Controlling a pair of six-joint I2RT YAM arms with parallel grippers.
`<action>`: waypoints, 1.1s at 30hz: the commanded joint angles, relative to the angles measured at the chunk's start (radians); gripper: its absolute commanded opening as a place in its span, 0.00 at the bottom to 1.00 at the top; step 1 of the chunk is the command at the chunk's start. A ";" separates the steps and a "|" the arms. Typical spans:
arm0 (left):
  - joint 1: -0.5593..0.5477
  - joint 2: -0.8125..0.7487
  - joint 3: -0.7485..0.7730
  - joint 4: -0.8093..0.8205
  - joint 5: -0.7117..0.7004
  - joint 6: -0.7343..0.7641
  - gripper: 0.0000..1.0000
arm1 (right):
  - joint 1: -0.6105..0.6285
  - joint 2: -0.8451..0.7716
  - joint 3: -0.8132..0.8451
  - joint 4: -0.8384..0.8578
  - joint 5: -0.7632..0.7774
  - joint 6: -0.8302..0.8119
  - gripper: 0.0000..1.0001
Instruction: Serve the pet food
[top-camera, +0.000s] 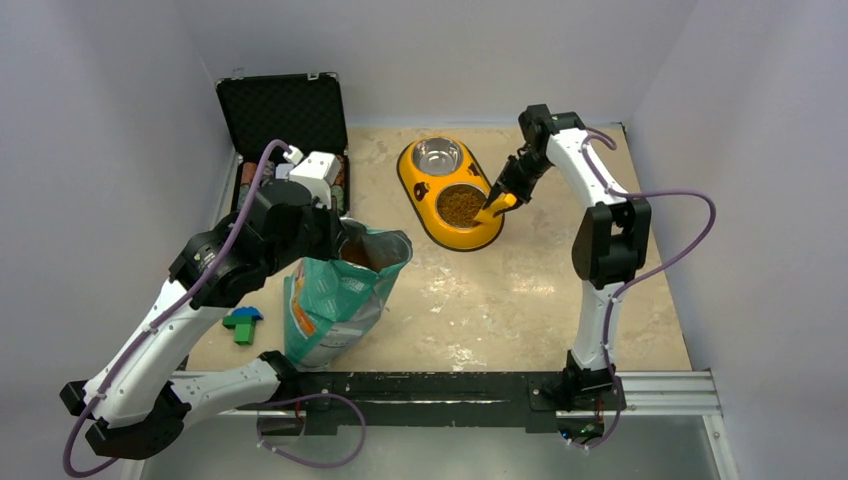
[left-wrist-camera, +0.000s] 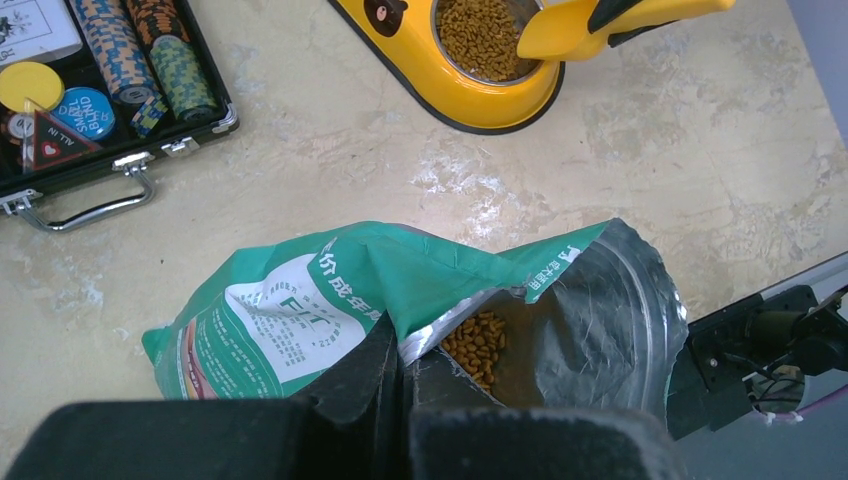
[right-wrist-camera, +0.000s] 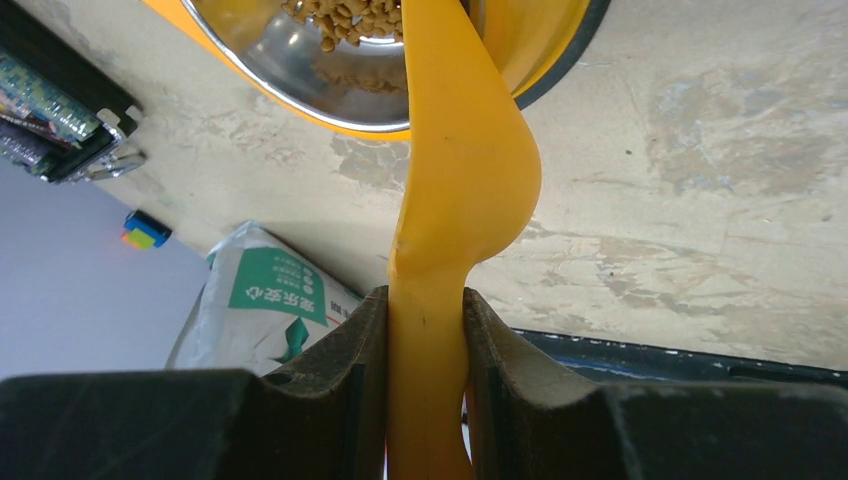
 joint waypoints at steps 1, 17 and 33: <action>0.002 -0.042 0.042 0.235 0.015 0.000 0.00 | 0.014 -0.057 0.082 -0.099 0.065 -0.026 0.00; 0.002 0.063 0.086 0.146 0.092 -0.009 0.00 | 0.105 -0.355 -0.010 0.048 0.086 -0.422 0.00; 0.000 0.262 0.123 0.116 0.312 -0.020 0.00 | 0.299 -0.951 -0.333 0.122 -0.315 -0.459 0.00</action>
